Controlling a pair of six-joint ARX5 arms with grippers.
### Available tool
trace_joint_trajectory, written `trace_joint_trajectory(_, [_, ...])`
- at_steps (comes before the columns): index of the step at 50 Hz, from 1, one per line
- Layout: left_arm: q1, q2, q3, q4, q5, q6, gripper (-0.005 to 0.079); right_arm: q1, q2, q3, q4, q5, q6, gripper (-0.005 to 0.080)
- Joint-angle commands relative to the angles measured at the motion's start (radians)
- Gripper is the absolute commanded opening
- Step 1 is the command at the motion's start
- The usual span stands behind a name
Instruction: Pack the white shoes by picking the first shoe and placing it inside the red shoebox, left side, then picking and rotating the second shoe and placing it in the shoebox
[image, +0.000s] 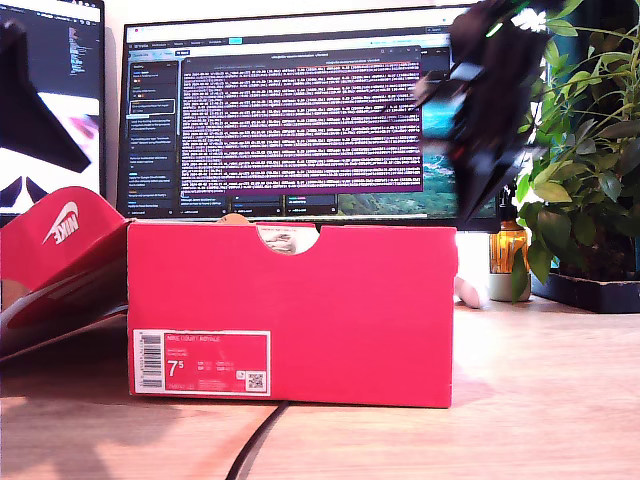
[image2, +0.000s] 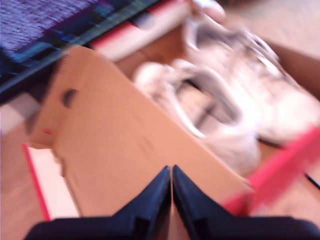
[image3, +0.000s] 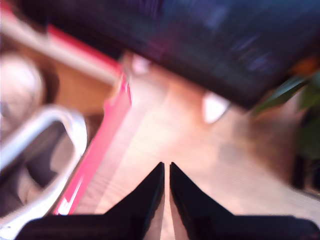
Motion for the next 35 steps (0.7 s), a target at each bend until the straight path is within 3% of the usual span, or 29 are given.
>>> trace_joint_trajectory(1, [0.028,0.002,-0.005,0.020,0.041,-0.007,-0.0018,-0.014,-0.037,-0.106,0.066,-0.005,0.012,-0.0013])
trace_joint_trajectory(22, [0.238,0.003,-0.057,0.145,0.154,-0.080,-0.0018,-0.062,-0.325,-0.554,0.394,0.008,0.050,-0.0013])
trace_joint_trajectory(35, [0.268,0.000,-0.082,0.192,0.188,-0.148,-0.0018,-0.060,-0.462,-0.812,0.661,0.061,0.109,-0.0013])
